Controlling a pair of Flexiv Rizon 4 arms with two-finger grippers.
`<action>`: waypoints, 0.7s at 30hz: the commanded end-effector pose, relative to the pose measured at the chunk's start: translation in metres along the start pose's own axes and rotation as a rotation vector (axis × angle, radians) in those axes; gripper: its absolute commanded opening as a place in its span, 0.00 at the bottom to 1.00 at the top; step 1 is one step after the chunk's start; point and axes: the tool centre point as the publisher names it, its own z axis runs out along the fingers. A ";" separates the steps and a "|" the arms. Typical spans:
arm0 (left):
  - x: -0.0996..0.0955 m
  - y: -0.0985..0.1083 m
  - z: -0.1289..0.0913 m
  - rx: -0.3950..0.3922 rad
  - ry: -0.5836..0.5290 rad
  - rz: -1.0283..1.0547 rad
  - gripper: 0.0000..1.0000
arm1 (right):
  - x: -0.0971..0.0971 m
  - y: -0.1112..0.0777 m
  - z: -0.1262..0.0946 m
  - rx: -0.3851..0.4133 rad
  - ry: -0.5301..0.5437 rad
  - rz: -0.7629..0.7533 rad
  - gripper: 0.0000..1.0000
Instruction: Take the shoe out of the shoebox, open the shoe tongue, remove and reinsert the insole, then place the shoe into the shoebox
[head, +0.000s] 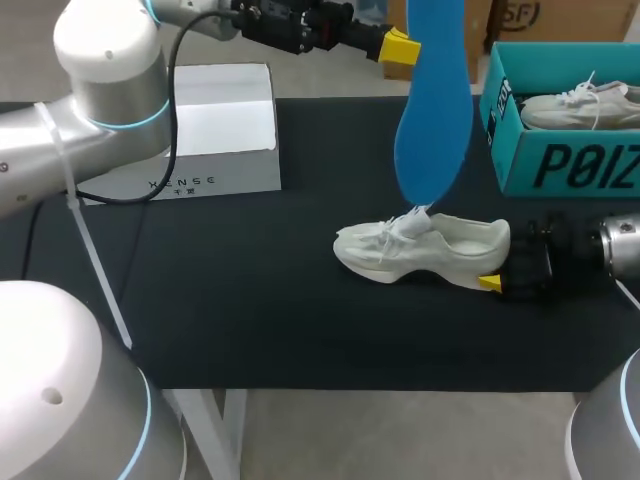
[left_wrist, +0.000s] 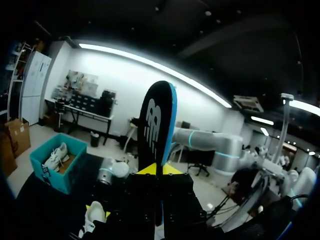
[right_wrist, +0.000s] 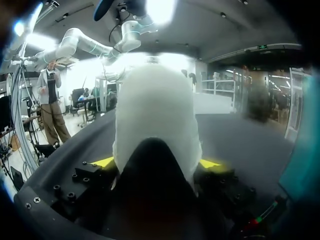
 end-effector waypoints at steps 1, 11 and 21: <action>0.000 0.000 0.000 -0.002 0.000 0.000 0.00 | 0.000 -0.001 -0.001 -0.004 -0.004 -0.004 1.00; 0.000 0.000 0.000 -0.002 0.000 0.000 0.00 | 0.000 0.001 -0.028 -0.007 -0.062 -0.025 1.00; 0.000 0.000 0.000 -0.002 0.000 0.000 0.00 | -0.003 0.015 -0.061 0.040 -0.117 -0.067 1.00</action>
